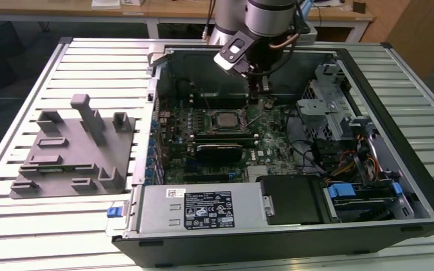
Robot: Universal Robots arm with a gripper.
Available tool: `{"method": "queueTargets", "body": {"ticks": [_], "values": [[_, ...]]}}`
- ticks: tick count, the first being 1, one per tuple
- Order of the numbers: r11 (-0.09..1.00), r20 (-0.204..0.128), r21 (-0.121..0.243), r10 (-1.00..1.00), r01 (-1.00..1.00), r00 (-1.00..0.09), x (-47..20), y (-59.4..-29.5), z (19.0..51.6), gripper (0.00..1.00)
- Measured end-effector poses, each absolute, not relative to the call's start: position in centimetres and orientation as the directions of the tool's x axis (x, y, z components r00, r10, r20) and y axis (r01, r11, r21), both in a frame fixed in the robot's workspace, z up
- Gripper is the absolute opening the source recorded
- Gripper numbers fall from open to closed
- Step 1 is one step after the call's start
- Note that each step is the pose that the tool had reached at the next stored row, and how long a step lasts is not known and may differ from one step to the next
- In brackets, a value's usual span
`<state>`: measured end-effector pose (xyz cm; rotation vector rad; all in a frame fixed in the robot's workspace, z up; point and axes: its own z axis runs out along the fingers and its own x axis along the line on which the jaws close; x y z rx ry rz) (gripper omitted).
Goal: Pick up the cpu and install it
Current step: 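Close the cpu cover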
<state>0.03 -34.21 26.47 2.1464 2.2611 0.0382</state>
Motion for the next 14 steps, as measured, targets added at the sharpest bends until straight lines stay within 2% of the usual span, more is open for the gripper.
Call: {"method": "queueTargets", "body": {"ticks": [14], "values": [[0.069,0.0,0.032,0.998,0.997,-0.069,1.5,-33.7,26.2,0.11]]}}
